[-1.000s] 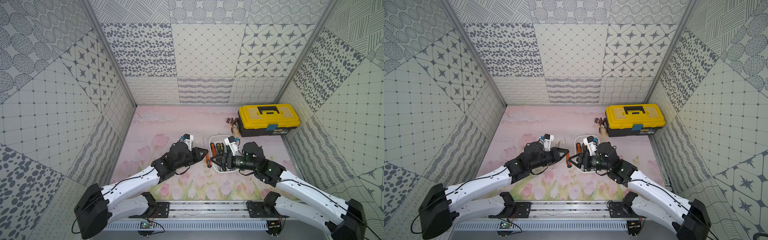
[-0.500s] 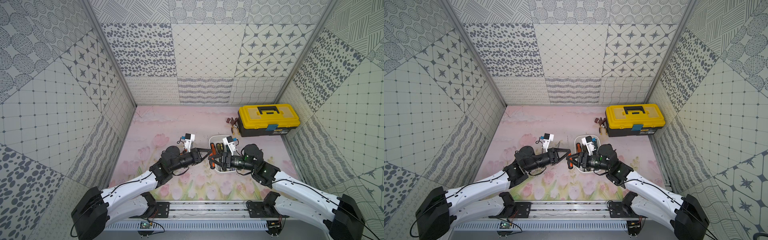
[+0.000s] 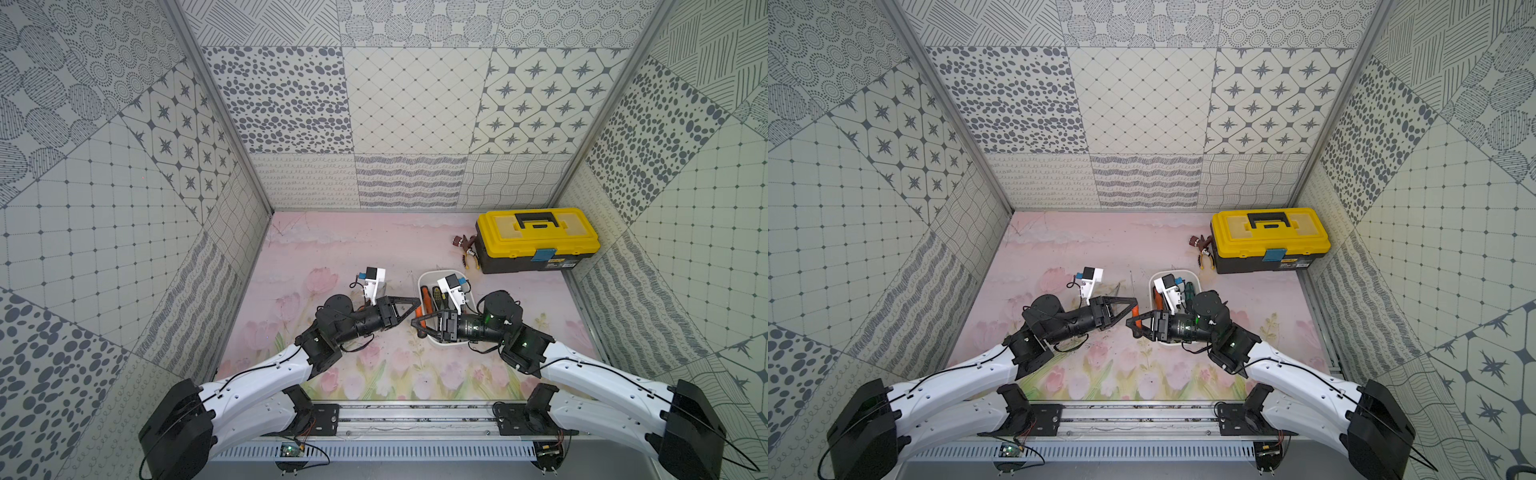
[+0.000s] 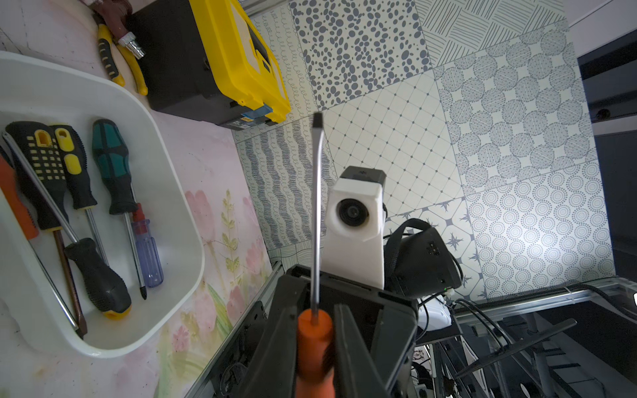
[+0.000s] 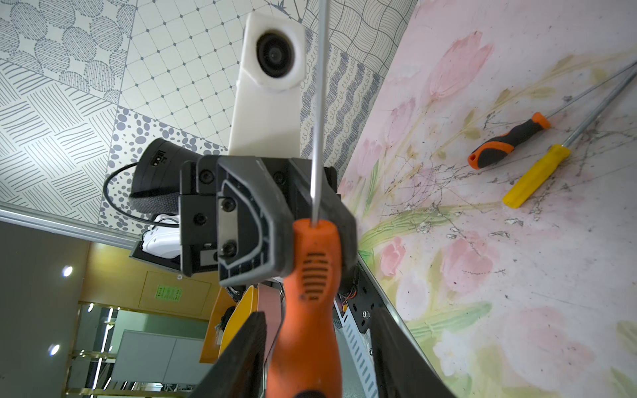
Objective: Put the screwdriver on the desktop into the storage box
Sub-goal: Pick up the screwdriver from the center of the board.
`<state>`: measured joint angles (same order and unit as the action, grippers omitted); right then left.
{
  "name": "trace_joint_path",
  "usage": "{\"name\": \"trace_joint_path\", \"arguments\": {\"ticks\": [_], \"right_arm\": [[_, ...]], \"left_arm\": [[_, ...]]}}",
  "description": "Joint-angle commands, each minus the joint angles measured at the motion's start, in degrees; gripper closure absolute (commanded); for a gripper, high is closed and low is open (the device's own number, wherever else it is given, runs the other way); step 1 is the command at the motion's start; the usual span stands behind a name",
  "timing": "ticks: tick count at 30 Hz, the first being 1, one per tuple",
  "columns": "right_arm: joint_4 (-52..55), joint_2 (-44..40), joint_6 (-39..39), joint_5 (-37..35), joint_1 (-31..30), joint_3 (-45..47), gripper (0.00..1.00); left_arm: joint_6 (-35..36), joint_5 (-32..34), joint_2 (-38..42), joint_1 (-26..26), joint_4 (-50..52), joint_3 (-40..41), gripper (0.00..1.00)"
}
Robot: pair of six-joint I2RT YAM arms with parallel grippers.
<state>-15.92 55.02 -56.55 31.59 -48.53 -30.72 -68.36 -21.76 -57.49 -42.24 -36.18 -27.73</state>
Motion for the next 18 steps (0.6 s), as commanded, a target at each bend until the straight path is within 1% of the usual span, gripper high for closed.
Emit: {"name": "trace_joint_path", "arguments": {"ticks": [1, 4, 6, 7, 8, 9, 11, 12, 13, 15, 17, 18], "right_arm": [[0.16, -3.11, 1.26, -0.57, -0.16, 0.49, 0.63], [0.4, -4.13, 1.45, -0.69, -0.5, 0.42, 0.81], [2.37, -3.81, 1.99, -1.02, -0.66, 0.06, 0.96], [4.35, -3.67, 2.51, -1.66, -0.79, -1.58, 1.0], [6.9, -3.52, 3.35, -2.93, -1.1, -2.67, 1.0], [10.15, -3.4, 4.45, -4.81, -1.62, -3.74, 1.0], [17.54, -3.04, 6.82, -9.63, -2.72, -6.32, 1.0], [21.25, -2.57, 7.97, -12.45, -3.46, -7.86, 1.0], [25.23, -2.06, 9.18, -15.37, -4.27, -9.64, 1.0], [34.44, 0.12, 11.84, -26.1, -7.72, -14.2, 1.0], [41.92, 3.55, 13.27, -34.64, -10.86, -18.5, 1.0], [44.49, 5.42, 13.6, -37.71, -11.99, -20.3, 1.0]], "left_arm": [[1.08, 1.54, 1.25, 0.63, -2.83, 0.21, 1.0], [1.32, 1.9, 0.94, 0.66, -2.54, 0.36, 1.0], [1.46, 2.26, 0.79, 0.65, -1.4, 0.05, 1.0], [1.81, 2.56, 0.88, 0.66, -0.39, -0.18, 1.0], [2.43, 2.97, 0.96, 0.67, 1.66, -0.59, 0.97], [3.5, 3.56, 1.08, 0.58, 4.6, -1.43, 0.87], [6.66, 5.32, 1.19, 0.29, 13.59, -3.94, 0.56], [8.71, 7.01, 1.02, -0.3, 19.59, -6.16, 0.45], [10.43, 8.05, 0.72, -0.93, 23.31, -7.66, 0.4], [12.72, 8.93, -0.24, -2.42, 25.78, -9.08, 0.34], [13.54, 9.76, -1.2, -3.54, 26.73, -9.89, 0.33], [13.81, 10.34, -1.69, -3.99, 27.78, -10.55, 0.34]]}}
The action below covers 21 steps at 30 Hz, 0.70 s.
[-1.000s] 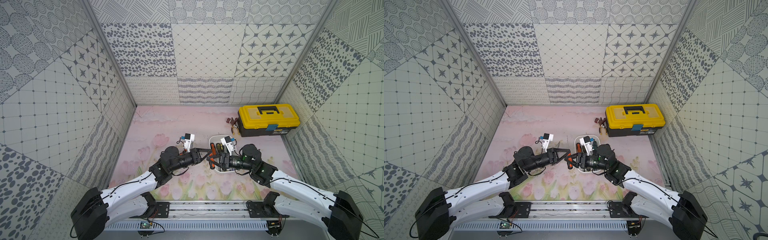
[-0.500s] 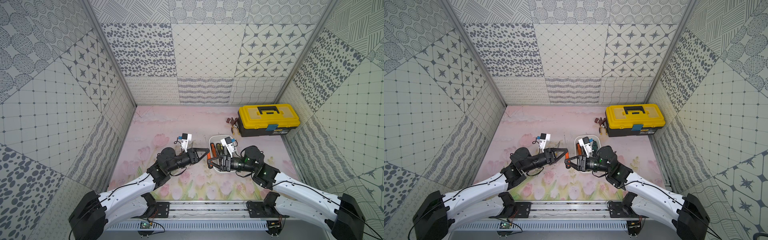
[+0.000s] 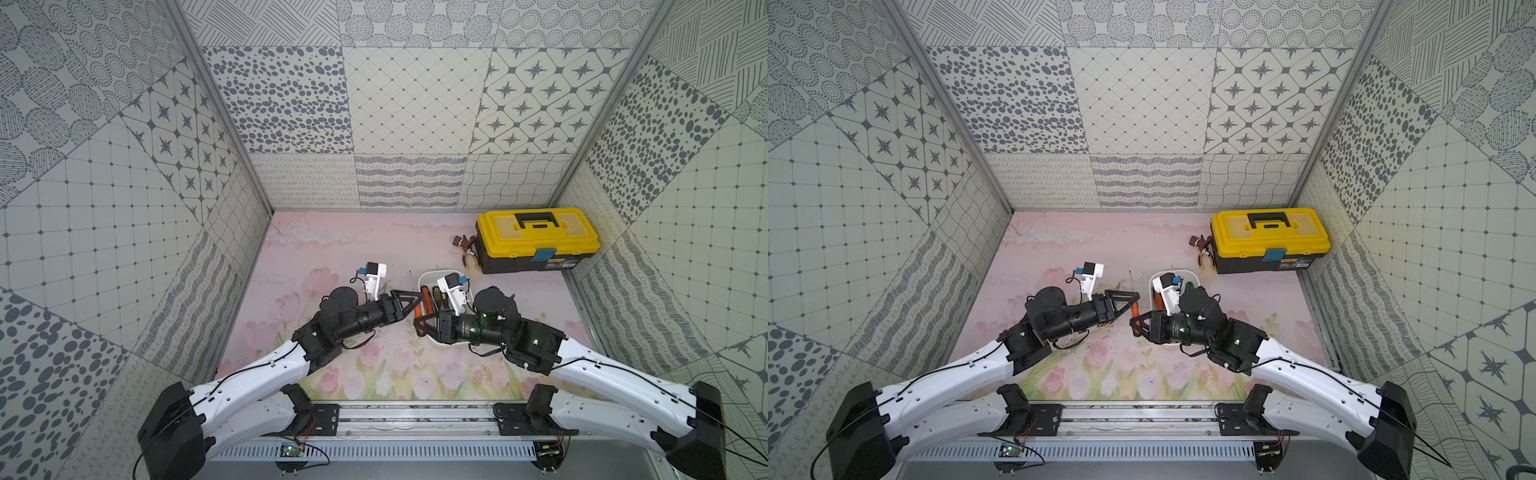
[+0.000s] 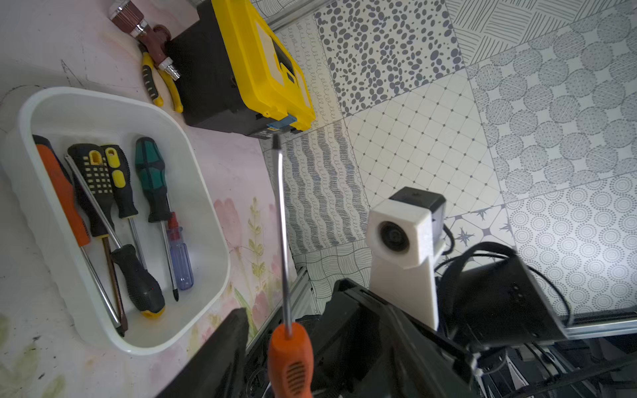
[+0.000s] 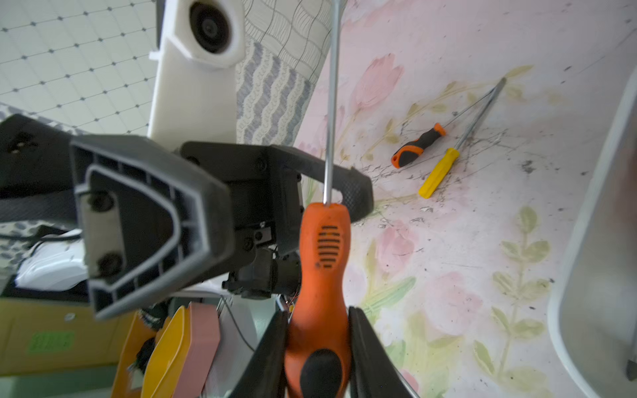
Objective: Put the screwdriver on the desktop into the storage box
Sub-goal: Pick up the screwdriver from the center of the board.
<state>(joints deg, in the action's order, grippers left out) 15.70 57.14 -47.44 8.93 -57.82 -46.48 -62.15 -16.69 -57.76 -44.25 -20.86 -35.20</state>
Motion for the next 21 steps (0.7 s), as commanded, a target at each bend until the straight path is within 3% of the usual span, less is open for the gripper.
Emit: {"name": "trace_joint_path", "arguments": {"ticks": [1, 5, 8, 15, 21], "right_arm": [[14.33, 4.83, 4.58, -16.73, -3.43, -5.75, 1.0], [15.94, 7.38, 4.21, -21.62, -5.78, -7.65, 1.0], [15.94, 7.04, 4.58, -22.46, -6.07, -8.13, 1.0], [15.48, 6.75, 5.1, -21.3, -6.16, -8.31, 1.0], [13.42, 5.83, 5.16, -19.55, -6.19, -7.55, 1.0]], "left_arm": [[7.9, 5.59, -2.0, -2.23, 13.29, -3.78, 0.35], [9.32, 5.31, -4.51, -2.73, 16.91, -6.46, 0.46], [9.44, 4.92, -5.47, -2.77, 18.62, -7.26, 0.61], [7.77, 2.82, -6.55, -2.91, 16.67, -6.22, 0.7], [6.91, 1.25, -7.89, -2.86, 15.07, -6.11, 0.69]]}}
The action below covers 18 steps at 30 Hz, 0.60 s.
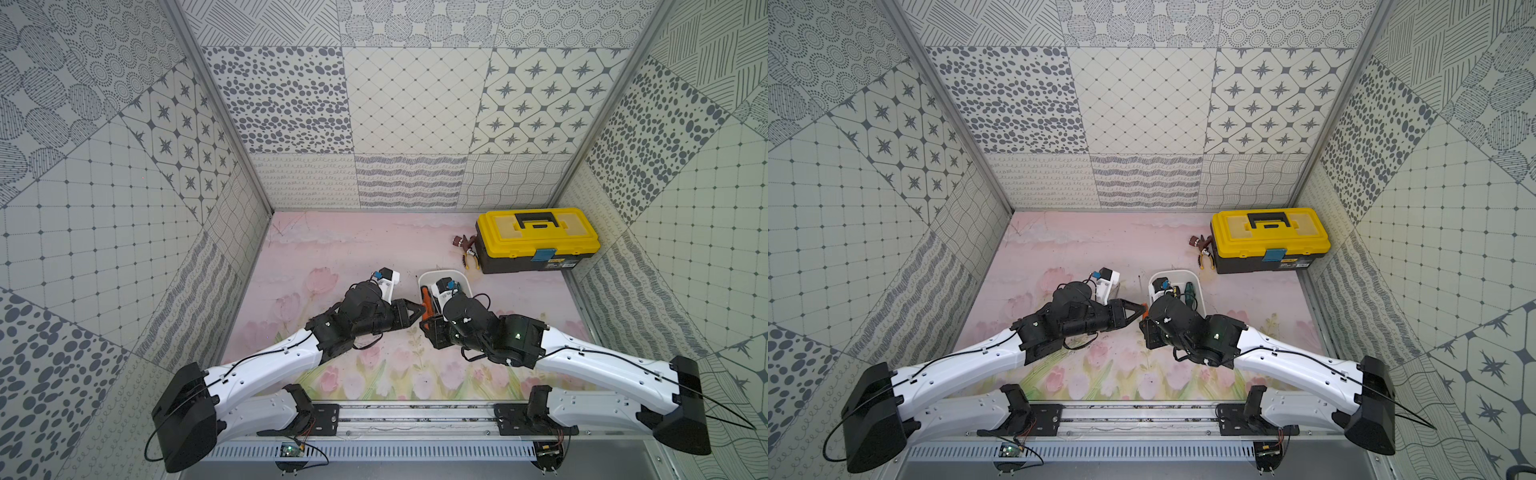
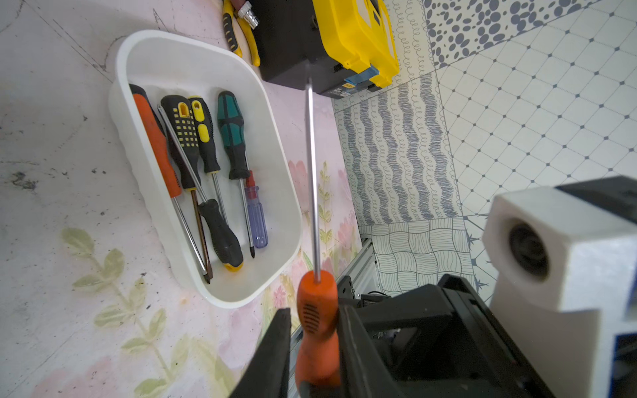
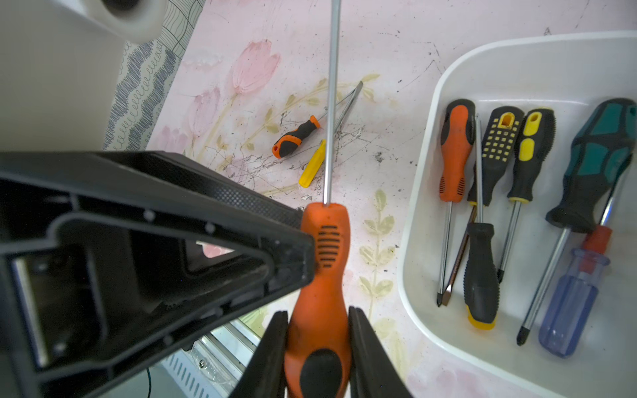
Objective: Put the screwdriver on the desktop into the storage box
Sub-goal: Pick up the screwdriver from the center of the board.
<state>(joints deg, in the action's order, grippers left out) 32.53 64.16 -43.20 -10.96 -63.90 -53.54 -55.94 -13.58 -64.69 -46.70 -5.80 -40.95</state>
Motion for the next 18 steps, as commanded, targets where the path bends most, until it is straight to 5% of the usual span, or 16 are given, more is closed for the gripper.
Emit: {"name": "trace_joint_path", "arguments": {"ticks": [1, 7, 13, 18], "right_arm": [[-3.46, -1.23, 0.99, 0.62, -0.11, -0.51, 1.0], [-4.7, -2.0, 1.34, 1.71, -0.04, 0.25, 1.0], [-5.05, -2.32, 1.36, 2.08, 0.0, 0.52, 1.0], [-6.68, -4.64, -0.11, 4.08, 1.49, 2.65, 1.0]], "left_arm": [[0.68, -2.07, -1.08, -0.42, -0.17, -0.36, 0.68], [0.93, -2.28, -1.58, -0.47, -0.05, -0.54, 0.7], [0.78, -1.01, -1.67, -0.33, 0.86, -0.72, 0.95], [0.53, -0.23, -1.58, -0.15, 1.71, -0.71, 1.0]]}}
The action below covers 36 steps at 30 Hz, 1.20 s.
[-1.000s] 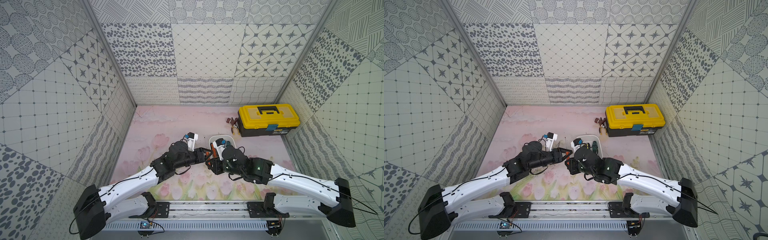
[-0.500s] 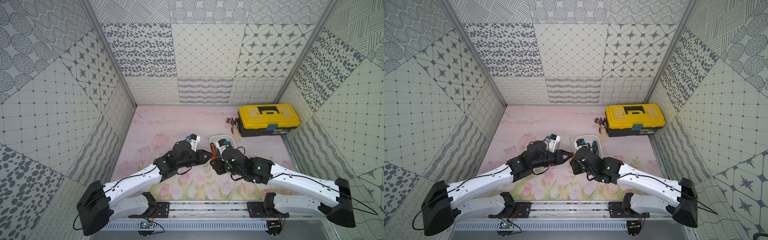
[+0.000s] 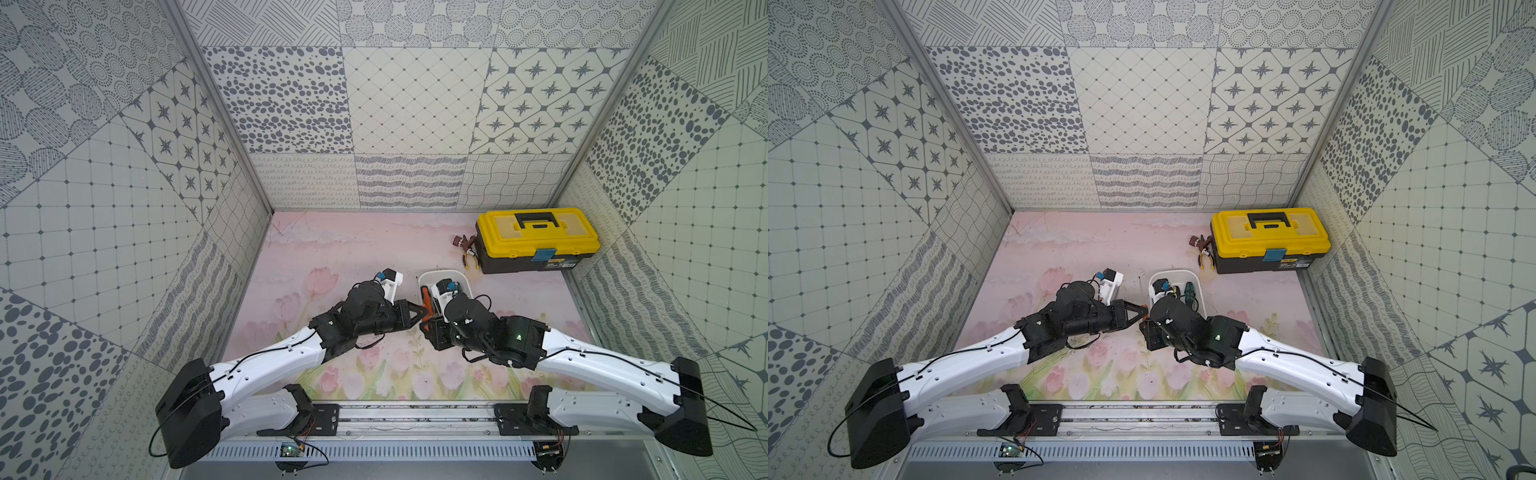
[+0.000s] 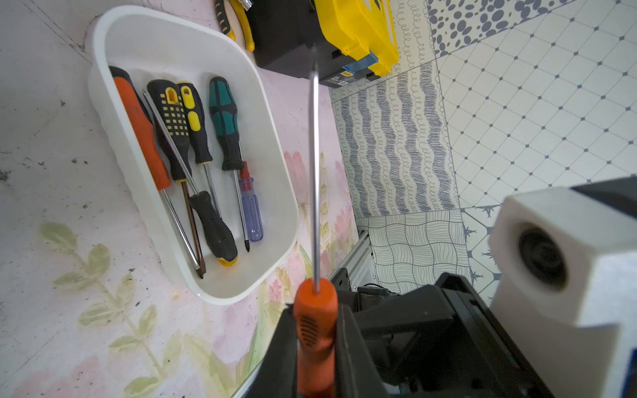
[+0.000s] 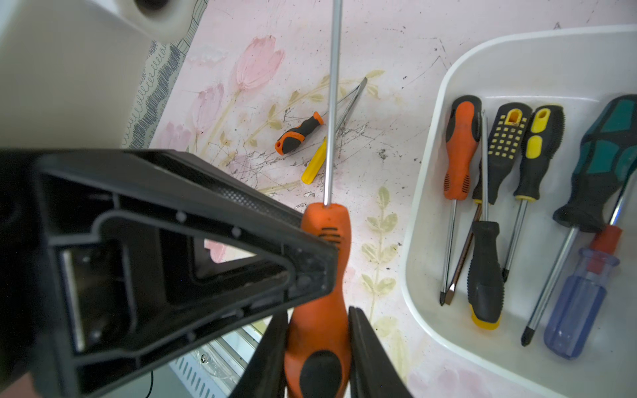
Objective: Put the screwdriver on the desktop into the storage box
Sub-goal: Pick up the screwdriver from the center of the board.
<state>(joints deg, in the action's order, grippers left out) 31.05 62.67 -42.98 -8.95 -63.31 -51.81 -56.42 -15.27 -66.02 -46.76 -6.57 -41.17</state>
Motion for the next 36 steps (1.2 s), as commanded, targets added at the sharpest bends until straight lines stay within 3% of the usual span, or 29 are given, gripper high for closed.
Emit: {"name": "trace_joint_path", "arguments": {"ticks": [1, 3, 5, 6, 9, 11, 14, 21, 34, 36], "right_arm": [[-6.03, -4.2, -0.93, 3.92, 2.23, 2.0, 0.87], [-8.54, -6.88, -2.81, 8.85, 5.76, 4.89, 0.59], [-15.18, -9.67, -5.63, 19.67, 11.21, 9.97, 0.41], [-19.52, -10.67, -7.71, 25.23, 13.96, 12.87, 0.34], [-33.94, -11.7, -13.64, 37.7, 18.16, 19.72, 0.26], [-40.44, -12.04, -16.02, 40.65, 18.57, 22.54, 0.24], [-41.46, -11.96, -15.94, 41.75, 18.52, 22.63, 0.24], [-44.66, -10.61, -16.78, 43.1, 18.47, 23.76, 0.32], [-43.02, -5.63, -14.76, 42.79, 18.05, 22.82, 0.28], [-43.75, -5.05, -14.47, 42.98, 18.04, 22.87, 0.35]], "left_arm": [[0.75, 1.68, 0.03, 0.08, 2.74, -0.24, 1.0], [-0.15, 1.5, 1.0, 0.65, 1.46, 0.98, 1.0], [-1.49, 0.68, 2.43, 1.67, -0.96, 2.81, 1.0], [-2.39, 0.02, 3.22, 2.25, -2.2, 3.68, 1.0], [-4.62, -2.79, 4.55, 3.66, -7.54, 6.05, 1.0], [-5.47, -4.15, 5.01, 4.14, -9.75, 6.79, 1.0], [-6.74, -5.96, 5.27, 4.36, -13.07, 7.72, 1.0], [-10.28, -9.09, 5.62, 4.99, -23.09, 10.82, 1.0], [-11.52, -9.61, 7.43, 5.28, -27.4, 12.35, 1.0], [-11.86, -9.69, 6.82, 5.28, -27.75, 12.01, 1.0]]}}
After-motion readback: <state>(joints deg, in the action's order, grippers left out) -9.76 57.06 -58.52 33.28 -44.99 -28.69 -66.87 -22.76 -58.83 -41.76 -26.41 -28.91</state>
